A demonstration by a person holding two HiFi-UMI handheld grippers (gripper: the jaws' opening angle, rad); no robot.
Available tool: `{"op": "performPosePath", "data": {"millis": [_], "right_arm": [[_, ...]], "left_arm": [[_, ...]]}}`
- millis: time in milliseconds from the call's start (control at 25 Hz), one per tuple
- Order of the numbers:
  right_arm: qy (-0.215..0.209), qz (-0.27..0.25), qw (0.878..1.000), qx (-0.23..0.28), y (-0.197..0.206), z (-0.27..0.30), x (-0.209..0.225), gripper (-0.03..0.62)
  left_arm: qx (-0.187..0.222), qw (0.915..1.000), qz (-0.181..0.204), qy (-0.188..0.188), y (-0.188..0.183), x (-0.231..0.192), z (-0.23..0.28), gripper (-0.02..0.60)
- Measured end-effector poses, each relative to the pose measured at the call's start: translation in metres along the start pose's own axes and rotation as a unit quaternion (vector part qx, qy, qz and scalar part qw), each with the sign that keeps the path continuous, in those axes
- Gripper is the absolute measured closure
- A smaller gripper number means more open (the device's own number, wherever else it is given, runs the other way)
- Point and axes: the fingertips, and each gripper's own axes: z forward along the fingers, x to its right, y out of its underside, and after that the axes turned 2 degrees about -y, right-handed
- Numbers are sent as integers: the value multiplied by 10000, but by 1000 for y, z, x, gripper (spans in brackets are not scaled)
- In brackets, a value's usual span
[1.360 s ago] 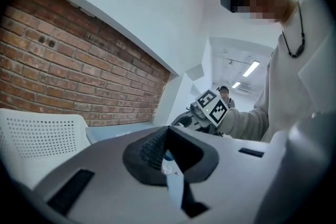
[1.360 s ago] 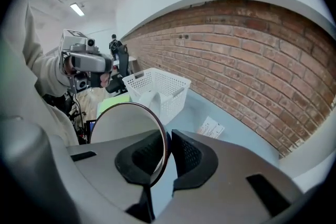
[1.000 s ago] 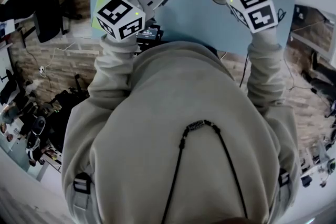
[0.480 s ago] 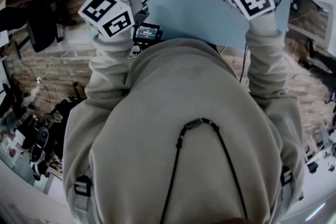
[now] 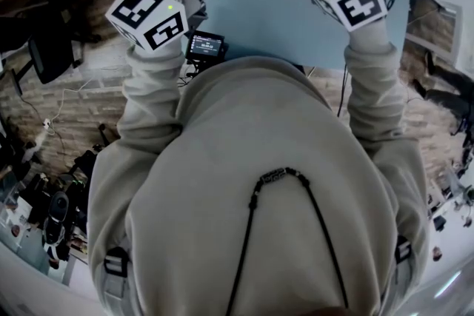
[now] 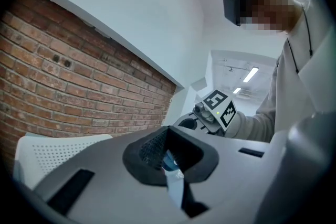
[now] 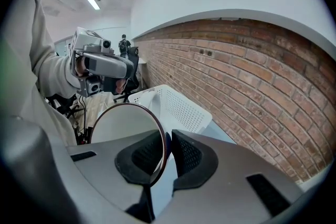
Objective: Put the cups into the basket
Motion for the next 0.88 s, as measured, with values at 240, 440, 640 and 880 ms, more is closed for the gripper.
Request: {"op": "performPosePath", "data": {"millis": [240, 440, 640, 880], "right_arm": [[-159, -91, 9998, -51, -24, 44, 1, 545], [-300, -170, 9992, -193, -40, 87, -1, 545], [-463, -283, 9981, -307, -51, 121, 3, 545], [-751, -190, 9951, -616, -46, 158, 16, 545]], "left_arm": [[40, 9995, -178, -262, 6, -45, -24, 584], [58, 9986, -335, -395, 10, -81, -41, 584], [105, 9980, -425, -448, 11, -108, -42, 584], [46, 9956, -742, -578, 16, -139, -39, 584]]}}
